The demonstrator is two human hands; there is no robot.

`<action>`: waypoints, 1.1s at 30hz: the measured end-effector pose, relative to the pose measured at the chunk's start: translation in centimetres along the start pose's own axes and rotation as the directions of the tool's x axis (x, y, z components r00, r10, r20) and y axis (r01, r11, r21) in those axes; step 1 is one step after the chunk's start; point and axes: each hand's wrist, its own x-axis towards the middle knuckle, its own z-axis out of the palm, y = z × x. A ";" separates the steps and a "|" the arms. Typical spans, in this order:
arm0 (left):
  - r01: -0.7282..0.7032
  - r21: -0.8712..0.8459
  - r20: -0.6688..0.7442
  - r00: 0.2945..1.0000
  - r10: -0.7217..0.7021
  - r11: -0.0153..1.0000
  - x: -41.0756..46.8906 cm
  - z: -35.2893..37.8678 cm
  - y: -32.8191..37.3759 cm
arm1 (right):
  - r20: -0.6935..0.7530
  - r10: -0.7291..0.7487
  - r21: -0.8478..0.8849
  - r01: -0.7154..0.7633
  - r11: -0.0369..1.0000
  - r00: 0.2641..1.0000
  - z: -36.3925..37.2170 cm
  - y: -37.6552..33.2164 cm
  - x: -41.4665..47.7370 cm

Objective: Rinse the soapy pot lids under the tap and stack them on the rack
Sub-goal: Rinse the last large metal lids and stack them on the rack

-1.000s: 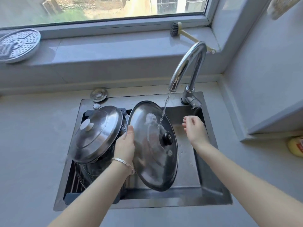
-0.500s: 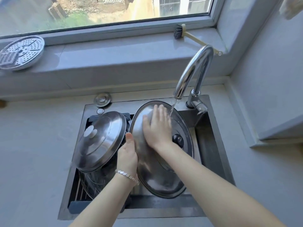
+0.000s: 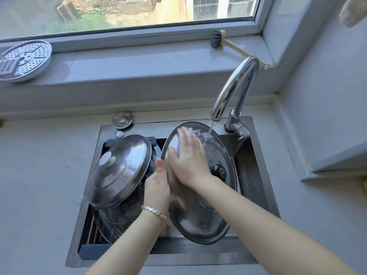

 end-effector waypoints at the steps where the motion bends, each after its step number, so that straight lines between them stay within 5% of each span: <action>1: -0.036 0.045 0.007 0.999 0.035 0.998 -0.3 0.0 0.0 | -0.029 0.140 0.045 -0.138 0.989 0.990 -0.7 0.5 1.4; 4: -0.113 0.110 0.035 0.993 0.110 0.987 -0.8 -0.1 -0.3 | -0.027 0.391 0.103 -0.387 0.917 0.920 -2.0 0.2 3.0; 8: -0.035 0.081 -0.008 0.999 0.035 0.996 0.0 -0.3 0.3 | 0.120 -0.023 -0.004 0.024 1.000 0.992 -0.2 -2.0 -0.8; 10: -0.030 0.080 -0.002 1.000 0.030 0.996 0.2 -0.6 0.4 | 0.033 -0.056 -0.024 0.057 0.998 0.998 -0.3 -0.7 -0.3; 13: -0.145 0.136 0.046 0.989 0.140 0.980 -0.8 -0.8 0.4 | 0.044 0.334 0.123 -0.336 0.934 0.942 -1.3 2.4 4.2; 15: -0.212 0.143 0.098 0.975 0.200 0.967 -1.7 -0.7 0.6 | 0.156 0.581 0.333 -0.596 0.730 0.799 -1.6 5.0 6.2; 17: -0.254 0.144 0.133 0.963 0.235 0.957 -2.4 -0.7 0.6 | 0.297 0.661 0.602 -0.673 0.431 0.689 -2.0 7.2 6.6; 19: -0.289 0.139 0.147 0.952 0.269 0.947 -2.8 -0.6 0.5 | 0.303 0.679 0.711 -0.633 0.306 0.669 -2.8 7.7 5.9; 21: -0.308 0.126 0.148 0.946 0.289 0.943 -2.8 -0.3 0.7 | 0.243 0.730 0.723 -0.621 0.302 0.639 -2.8 7.6 6.1; 23: -0.296 0.113 0.124 0.951 0.282 0.948 -2.4 0.2 0.9 | 0.034 0.742 0.615 -0.599 0.513 0.670 -2.6 5.3 5.8; 25: -0.286 0.111 0.095 0.956 0.276 0.952 -1.6 0.5 1.0 | -0.194 0.470 0.450 -0.348 0.823 0.861 -1.7 2.2 4.0; 27: -0.280 0.109 0.073 0.959 0.273 0.954 -1.0 0.2 0.8 | -0.304 0.124 0.257 -0.044 0.966 0.945 -0.7 -0.1 0.7; 30: -0.235 0.055 0.111 0.967 0.227 0.971 -0.8 -0.5 -0.1 | -0.400 -0.206 0.008 0.229 0.973 0.893 1.1 0.9 -2.9; 33: -0.170 0.046 0.114 0.980 0.164 0.984 -1.0 -0.7 -0.8 | -0.295 -0.382 -0.076 0.377 0.923 0.876 2.5 2.5 -4.4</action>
